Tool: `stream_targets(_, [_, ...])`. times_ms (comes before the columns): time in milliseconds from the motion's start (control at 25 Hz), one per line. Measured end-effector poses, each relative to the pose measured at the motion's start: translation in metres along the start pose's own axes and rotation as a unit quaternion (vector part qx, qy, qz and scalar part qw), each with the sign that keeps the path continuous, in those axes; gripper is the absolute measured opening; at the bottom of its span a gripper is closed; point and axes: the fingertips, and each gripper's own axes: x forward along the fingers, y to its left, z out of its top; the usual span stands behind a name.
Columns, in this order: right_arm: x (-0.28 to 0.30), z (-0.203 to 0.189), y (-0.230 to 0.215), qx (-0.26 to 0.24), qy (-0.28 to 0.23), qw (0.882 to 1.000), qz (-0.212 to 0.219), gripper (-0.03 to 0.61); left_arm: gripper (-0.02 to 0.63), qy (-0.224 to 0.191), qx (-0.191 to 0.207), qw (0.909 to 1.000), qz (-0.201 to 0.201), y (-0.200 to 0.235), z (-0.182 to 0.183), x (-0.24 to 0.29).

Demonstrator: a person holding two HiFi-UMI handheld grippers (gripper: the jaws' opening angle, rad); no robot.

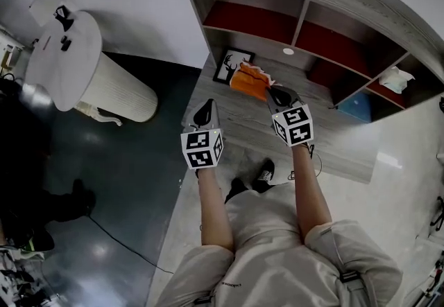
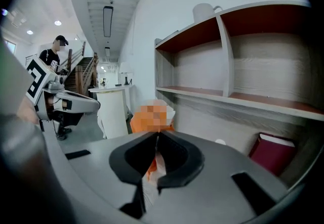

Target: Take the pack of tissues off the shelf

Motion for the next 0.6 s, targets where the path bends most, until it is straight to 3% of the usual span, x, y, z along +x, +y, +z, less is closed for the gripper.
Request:
stream_targets(240, [-0.022,-0.004,0.027,0.016,0.007,1.000,-0.020,0.021,0.009,0.010,0.014,0.9997,-0.017,-0.002,-0.002,-0.027])
stream_targets(600, [-0.054,-0.033,0.047,0.010,0.016,0.999,-0.046,0.021,0.009,0.010,-0.002,0.9992,-0.040,-0.007,-0.031,-0.045])
